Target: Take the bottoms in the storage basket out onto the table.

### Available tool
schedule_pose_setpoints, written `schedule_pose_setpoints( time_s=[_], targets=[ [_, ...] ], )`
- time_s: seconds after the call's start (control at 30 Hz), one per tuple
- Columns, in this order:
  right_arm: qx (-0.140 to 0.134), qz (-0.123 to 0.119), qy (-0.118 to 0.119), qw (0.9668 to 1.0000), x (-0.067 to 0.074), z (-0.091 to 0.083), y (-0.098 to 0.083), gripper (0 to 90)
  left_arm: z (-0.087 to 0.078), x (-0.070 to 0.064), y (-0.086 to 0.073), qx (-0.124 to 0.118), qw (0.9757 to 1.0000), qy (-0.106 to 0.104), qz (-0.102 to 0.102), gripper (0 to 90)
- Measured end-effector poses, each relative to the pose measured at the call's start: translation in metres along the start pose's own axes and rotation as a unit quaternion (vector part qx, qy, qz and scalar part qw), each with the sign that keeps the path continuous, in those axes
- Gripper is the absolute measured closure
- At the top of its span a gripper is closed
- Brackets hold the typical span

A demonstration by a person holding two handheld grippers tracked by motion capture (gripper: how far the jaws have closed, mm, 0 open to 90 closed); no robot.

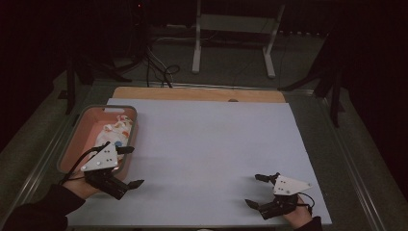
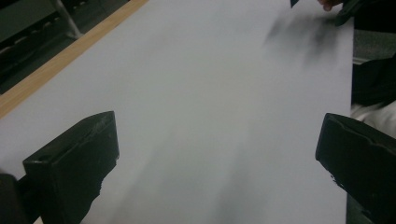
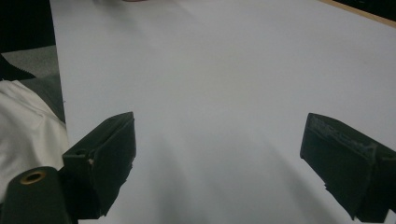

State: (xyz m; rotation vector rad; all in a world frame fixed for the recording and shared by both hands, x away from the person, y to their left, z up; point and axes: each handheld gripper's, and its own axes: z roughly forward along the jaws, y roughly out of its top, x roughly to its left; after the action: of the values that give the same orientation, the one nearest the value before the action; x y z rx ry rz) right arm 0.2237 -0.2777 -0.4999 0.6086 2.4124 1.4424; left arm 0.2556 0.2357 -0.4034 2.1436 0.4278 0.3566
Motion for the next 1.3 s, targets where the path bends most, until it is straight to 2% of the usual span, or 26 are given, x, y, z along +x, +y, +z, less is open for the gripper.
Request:
schedule_pose_setpoints(
  time_s=[0.47,0.77,0.93,1.13,1.17,1.2,1.23,1.3],
  targets=[
    [0.001,0.001,0.001,1.0000,0.000,0.000,0.000,10.6,-0.007,0.026,-0.005,0.008,0.9994,0.026,-0.022,0.7],
    [0.001,-0.001,-0.002,1.0000,0.001,0.000,0.000,10.7,-0.010,0.045,-0.008,0.015,0.9980,0.048,-0.037,0.7],
    [0.000,-0.002,-0.001,1.0000,0.001,-0.001,0.000,10.7,-0.011,0.057,-0.014,0.025,0.9958,0.065,-0.059,0.7],
    [-0.003,-0.001,0.002,1.0000,0.001,0.000,0.001,10.7,-0.012,0.067,-0.020,0.024,0.9934,0.084,-0.075,0.7],
    [0.000,-0.004,0.000,1.0000,0.001,0.000,0.001,10.7,-0.015,0.074,-0.022,0.017,0.9912,0.105,-0.079,0.7],
    [0.000,-0.004,0.000,1.0000,0.001,0.000,0.001,10.7,-0.015,0.074,-0.022,0.017,0.9912,0.105,-0.079,0.7],
    [-0.001,-0.004,0.002,1.0000,0.002,0.000,0.001,10.7,-0.017,0.081,-0.025,0.013,0.9883,0.121,-0.093,0.7],
    [-0.001,-0.003,0.003,1.0000,0.002,0.001,0.001,10.7,-0.018,0.087,-0.028,0.015,0.9858,0.133,-0.101,0.7]
  ],
)
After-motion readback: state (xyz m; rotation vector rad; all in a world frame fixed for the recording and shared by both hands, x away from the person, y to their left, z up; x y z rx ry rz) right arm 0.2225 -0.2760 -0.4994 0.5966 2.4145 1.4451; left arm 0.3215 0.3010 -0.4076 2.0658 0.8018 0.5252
